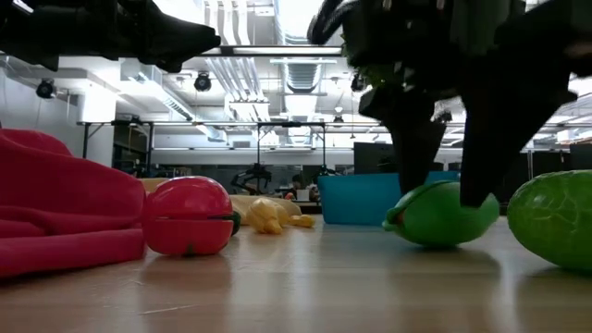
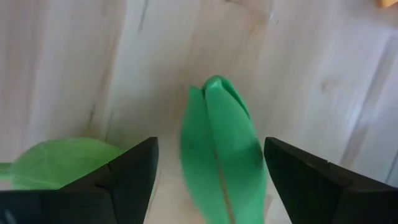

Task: Pick and placing Produce into tupperware
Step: Put the green corn into the blue bin

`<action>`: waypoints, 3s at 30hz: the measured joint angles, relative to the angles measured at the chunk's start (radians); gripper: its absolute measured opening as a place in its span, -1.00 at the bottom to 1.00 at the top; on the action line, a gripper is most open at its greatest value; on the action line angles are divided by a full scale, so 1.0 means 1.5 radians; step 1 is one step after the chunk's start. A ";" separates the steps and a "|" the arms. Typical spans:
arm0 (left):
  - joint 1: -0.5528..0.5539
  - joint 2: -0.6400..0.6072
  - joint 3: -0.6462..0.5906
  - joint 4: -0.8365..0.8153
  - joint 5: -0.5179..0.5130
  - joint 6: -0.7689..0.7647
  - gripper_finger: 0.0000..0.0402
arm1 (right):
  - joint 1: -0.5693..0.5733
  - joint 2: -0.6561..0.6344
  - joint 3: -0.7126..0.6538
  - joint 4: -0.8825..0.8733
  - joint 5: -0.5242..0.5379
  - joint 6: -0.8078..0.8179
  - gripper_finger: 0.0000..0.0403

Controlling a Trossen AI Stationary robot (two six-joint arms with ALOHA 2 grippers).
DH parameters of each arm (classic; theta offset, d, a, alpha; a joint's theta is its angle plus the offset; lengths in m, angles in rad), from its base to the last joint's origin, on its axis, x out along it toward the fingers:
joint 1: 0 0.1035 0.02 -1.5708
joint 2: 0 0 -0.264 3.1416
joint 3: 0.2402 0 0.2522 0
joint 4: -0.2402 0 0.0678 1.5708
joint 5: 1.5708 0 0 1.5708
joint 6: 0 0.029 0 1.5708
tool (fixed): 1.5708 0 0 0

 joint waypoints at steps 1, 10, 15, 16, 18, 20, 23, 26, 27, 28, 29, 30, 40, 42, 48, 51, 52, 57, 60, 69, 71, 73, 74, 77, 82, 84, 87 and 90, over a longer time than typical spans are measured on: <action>0.000 0.000 0.000 0.000 0.000 0.000 -0.34 | -0.001 0.002 -0.002 0.001 0.001 0.001 0.41; 0.000 0.000 0.000 0.000 0.000 0.000 -0.34 | -0.001 0.020 -0.018 -0.008 0.007 0.001 0.40; 0.000 0.000 0.000 0.000 0.000 0.000 -0.34 | -0.003 0.020 -0.025 -0.014 0.016 0.003 0.39; 0.000 0.000 0.000 0.000 0.000 0.000 -0.34 | -0.003 0.020 -0.025 -0.014 0.016 0.003 0.38; 0.000 0.000 0.000 0.000 0.000 0.000 -0.34 | -0.003 0.020 -0.025 -0.013 0.017 0.003 0.35; 0.000 0.000 0.000 0.000 0.000 0.000 -0.34 | -0.003 0.020 -0.026 -0.013 0.017 0.003 0.31; 0.000 0.000 0.000 0.000 0.000 0.000 -0.34 | -0.003 0.020 -0.028 -0.013 0.017 0.002 0.22; 0.000 0.000 0.000 0.000 0.000 0.000 -0.34 | -0.003 0.019 -0.028 -0.013 0.017 0.002 0.11; 0.000 0.000 0.000 0.000 0.000 0.000 -0.34 | -0.003 0.019 -0.028 -0.013 0.017 0.003 0.08; 0.000 0.000 0.000 0.000 0.000 0.000 -0.34 | -0.003 0.018 -0.027 -0.013 0.017 0.003 0.06; 0.000 0.000 0.000 0.000 0.000 0.000 -0.34 | -0.003 0.018 -0.027 -0.014 0.017 0.003 0.04; 0.000 0.000 0.000 0.000 0.000 0.000 -0.34 | -0.003 0.018 -0.027 -0.014 0.017 0.003 0.03; 0.000 0.000 0.000 0.000 0.000 0.000 -0.34 | -0.009 -0.003 -0.015 -0.040 0.045 -0.008 0.06; 0.000 0.000 0.000 0.000 0.000 0.000 -0.34 | -0.014 -0.017 -0.010 -0.056 0.065 -0.015 0.06; 0.000 0.000 0.000 0.000 0.000 0.000 -0.34 | -0.036 -0.080 -0.009 -0.065 0.126 -0.034 0.06; 0.000 0.000 0.000 0.000 0.000 0.000 -0.34 | -0.056 -0.120 -0.009 -0.066 0.173 -0.034 0.06; 0.000 0.000 0.000 0.000 0.000 0.000 -0.34 | -0.063 -0.134 -0.009 -0.066 0.187 -0.033 0.06; 0.000 0.000 0.000 0.000 0.000 0.000 -0.34 | -0.111 -0.208 -0.009 -0.060 0.240 0.021 0.06; 0.000 0.000 0.000 0.000 0.000 0.000 -0.34 | -0.149 -0.249 -0.014 -0.061 0.246 0.081 0.06; 0.000 0.000 0.000 0.000 0.000 0.000 -0.34 | -0.253 -0.310 -0.052 -0.065 0.256 0.168 0.07; 0.000 0.000 0.000 0.000 0.000 0.000 -0.34 | -0.270 -0.312 -0.068 -0.065 0.256 0.169 0.07; 0.000 0.000 0.000 0.000 0.000 0.000 -0.34 | -0.281 -0.312 -0.086 -0.062 0.256 0.174 0.07; 0.000 0.000 0.000 0.000 0.000 0.000 -0.34 | -0.284 -0.312 -0.097 -0.057 0.256 0.174 0.07; 0.000 0.000 0.000 0.000 0.000 0.000 -0.34 | -0.291 -0.312 -0.129 -0.044 0.256 0.175 0.07; 0.000 0.000 0.000 0.000 0.000 0.000 -0.34 | -0.301 -0.312 -0.194 -0.018 0.256 0.201 0.07; 0.000 0.000 0.000 0.000 0.000 0.000 -0.34 | -0.305 -0.312 -0.224 0.005 0.256 0.205 0.07; 0.000 0.000 0.000 0.000 0.000 0.000 -0.34 | -0.310 -0.312 -0.269 0.052 0.255 0.207 0.07; 0.000 0.000 0.000 0.000 0.000 0.000 -0.34 | -0.310 -0.312 -0.301 0.088 0.255 0.209 0.07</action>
